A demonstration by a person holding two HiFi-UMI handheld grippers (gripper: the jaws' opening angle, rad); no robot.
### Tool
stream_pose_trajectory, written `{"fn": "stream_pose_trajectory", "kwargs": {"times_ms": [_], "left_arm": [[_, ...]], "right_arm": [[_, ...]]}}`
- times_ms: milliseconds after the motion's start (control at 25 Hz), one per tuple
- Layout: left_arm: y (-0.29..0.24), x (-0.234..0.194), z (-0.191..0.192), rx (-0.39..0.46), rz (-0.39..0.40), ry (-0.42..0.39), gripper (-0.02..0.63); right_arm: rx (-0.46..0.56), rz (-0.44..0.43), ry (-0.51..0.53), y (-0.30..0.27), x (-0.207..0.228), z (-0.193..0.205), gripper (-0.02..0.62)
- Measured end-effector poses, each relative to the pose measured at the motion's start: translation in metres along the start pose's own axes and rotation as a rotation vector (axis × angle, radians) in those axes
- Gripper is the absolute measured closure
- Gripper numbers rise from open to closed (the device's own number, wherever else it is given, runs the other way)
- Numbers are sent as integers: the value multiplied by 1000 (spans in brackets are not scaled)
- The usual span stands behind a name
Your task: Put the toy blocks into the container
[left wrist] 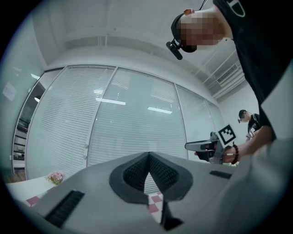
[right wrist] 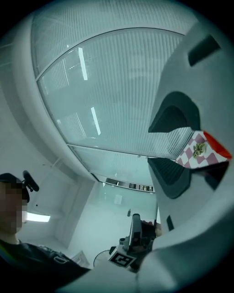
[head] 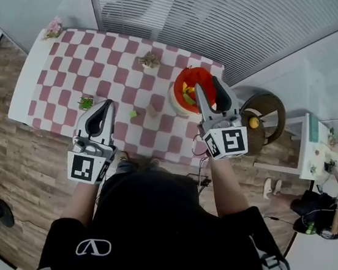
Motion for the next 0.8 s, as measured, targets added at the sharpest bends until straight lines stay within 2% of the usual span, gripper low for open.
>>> {"fn": "stream_pose_trajectory", "kwargs": {"times_ms": [400, 800], "left_arm": [[1, 0, 1, -4, 1, 0, 600], [9, -5, 1, -1, -24, 3, 600]], "right_arm": [[9, -25, 9, 1, -12, -1, 412], [-33, -165, -3, -11, -78, 22, 410]]}}
Point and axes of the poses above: the fingertips, and each gripper's own axes: y backward along the fingers, x to its right, z out of its underside, the point moved 3 cm from there along y, backward along the fingers, and after that the axes turned 12 degrees about -x, right-handed, at the moved point
